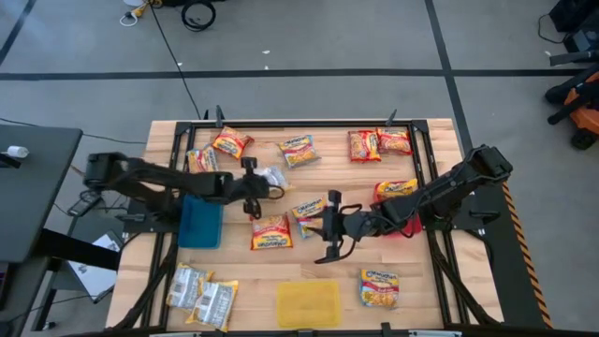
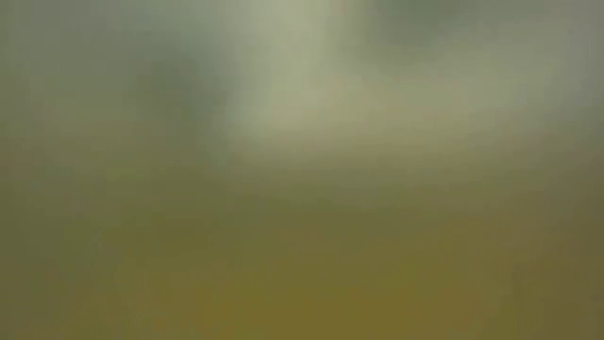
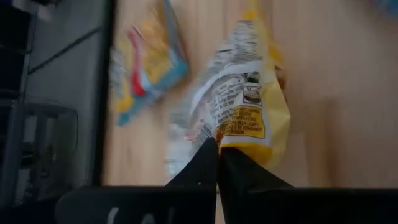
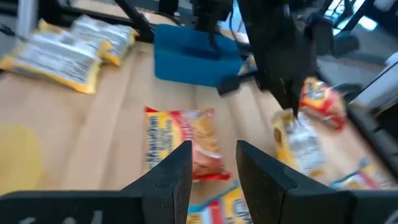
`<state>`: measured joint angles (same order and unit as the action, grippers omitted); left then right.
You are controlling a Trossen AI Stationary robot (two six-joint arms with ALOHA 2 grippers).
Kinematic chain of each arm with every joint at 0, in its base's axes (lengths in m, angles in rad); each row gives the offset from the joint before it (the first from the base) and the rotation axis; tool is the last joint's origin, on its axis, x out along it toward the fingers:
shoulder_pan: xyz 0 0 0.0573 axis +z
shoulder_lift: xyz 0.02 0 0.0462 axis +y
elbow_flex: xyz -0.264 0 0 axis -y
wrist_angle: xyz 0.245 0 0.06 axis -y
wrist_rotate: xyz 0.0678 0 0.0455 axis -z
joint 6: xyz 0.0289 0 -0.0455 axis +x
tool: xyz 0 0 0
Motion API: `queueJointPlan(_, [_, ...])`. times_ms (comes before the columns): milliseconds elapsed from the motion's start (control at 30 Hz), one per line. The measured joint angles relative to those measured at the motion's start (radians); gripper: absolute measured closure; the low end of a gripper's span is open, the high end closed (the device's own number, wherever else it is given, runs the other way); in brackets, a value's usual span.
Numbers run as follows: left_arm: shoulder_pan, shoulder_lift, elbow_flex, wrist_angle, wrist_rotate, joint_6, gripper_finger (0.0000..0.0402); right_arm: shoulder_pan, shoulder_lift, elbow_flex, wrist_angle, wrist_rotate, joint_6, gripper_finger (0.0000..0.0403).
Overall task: Sort Maruchan noodles
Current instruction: Put the yellow noodle pack into the red bin
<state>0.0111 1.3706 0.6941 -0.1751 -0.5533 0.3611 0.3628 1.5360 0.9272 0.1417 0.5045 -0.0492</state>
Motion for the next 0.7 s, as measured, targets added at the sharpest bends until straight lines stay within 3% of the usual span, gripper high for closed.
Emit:
queueJointPlan(333, [-0.007, -0.343, 0.057, -0.032, 0.264, -0.152, 0.0400, -0.039, 0.000, 0.000, 0.137, -0.012, -0.272, 0.0224])
queueJointPlan(533, [-0.013, -0.388, 0.057, 0.046, 0.336, -0.253, 0.0401, -0.069, 0.000, 0.000, 0.188, -0.114, -0.258, 0.0162])
queueJointPlan(700, [-0.032, -0.388, 0.057, 0.163, 0.357, -0.305, 0.0401, -0.103, 0.034, 0.000, 0.199, -0.052, -0.224, 0.0134])
